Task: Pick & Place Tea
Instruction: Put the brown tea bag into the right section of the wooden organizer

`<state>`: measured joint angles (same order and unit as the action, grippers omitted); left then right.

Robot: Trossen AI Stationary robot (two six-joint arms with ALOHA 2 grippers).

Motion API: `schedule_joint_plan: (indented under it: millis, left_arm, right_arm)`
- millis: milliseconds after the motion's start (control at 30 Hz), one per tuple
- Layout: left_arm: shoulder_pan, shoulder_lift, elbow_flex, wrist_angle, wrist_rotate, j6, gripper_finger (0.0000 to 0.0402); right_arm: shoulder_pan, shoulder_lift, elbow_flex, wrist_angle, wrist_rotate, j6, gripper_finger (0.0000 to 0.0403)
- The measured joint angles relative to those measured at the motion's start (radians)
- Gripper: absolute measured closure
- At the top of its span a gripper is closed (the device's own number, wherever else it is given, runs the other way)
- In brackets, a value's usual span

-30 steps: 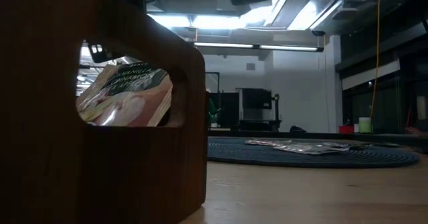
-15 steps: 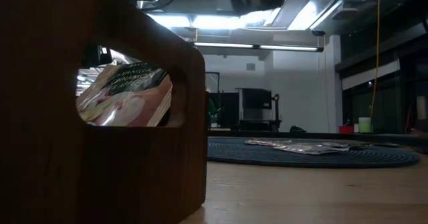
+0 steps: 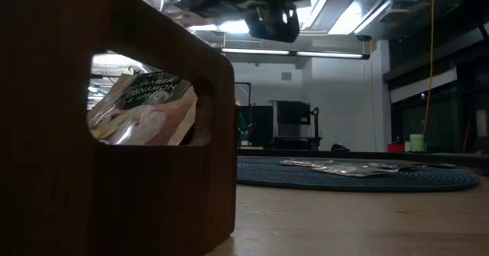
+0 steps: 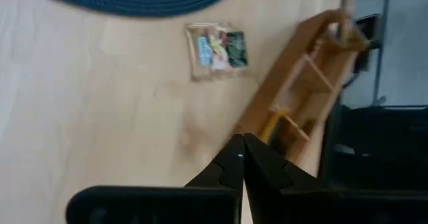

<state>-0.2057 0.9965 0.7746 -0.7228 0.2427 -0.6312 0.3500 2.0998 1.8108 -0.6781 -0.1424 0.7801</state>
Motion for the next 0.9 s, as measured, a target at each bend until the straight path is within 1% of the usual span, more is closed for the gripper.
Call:
schedule_joint_plan:
  millis: [100, 167, 333, 533, 600, 767, 900]
  left_arm:
    - [-0.065, -0.073, 0.000, -0.002, -0.038, -0.078, 0.0399]
    - [-0.113, -0.111, 0.000, 0.000, -0.051, -0.130, 0.0399]
    - [-0.246, -0.143, 0.000, 0.002, -0.086, -0.229, 0.0400]
    - [-0.414, -0.075, 0.000, 0.069, -0.109, -0.280, 0.0400]
    - [-0.463, -0.039, 0.000, 0.113, -0.127, -0.283, 0.0400]
    - [-0.535, 0.049, 0.000, 0.240, -0.159, -0.323, 0.0400]
    - [-0.580, 0.136, 0.000, 0.373, -0.124, -0.328, 0.0399]
  right_arm:
    - [0.001, -0.018, -0.041, 0.007, -0.012, -0.022, 0.0403]
    - [0.000, -0.051, -0.091, 0.074, -0.022, -0.033, 0.0403]
    - [-0.014, -0.175, -0.252, 0.206, -0.036, -0.012, 0.0403]
    - [-0.044, -0.315, -0.458, 0.422, -0.060, 0.048, 0.0403]
    - [-0.049, -0.350, -0.521, 0.438, -0.061, 0.073, 0.0403]
    - [-0.053, -0.412, -0.629, 0.537, -0.089, 0.103, 0.0403]
    - [-0.053, -0.438, -0.699, 0.575, -0.122, 0.109, 0.0403]
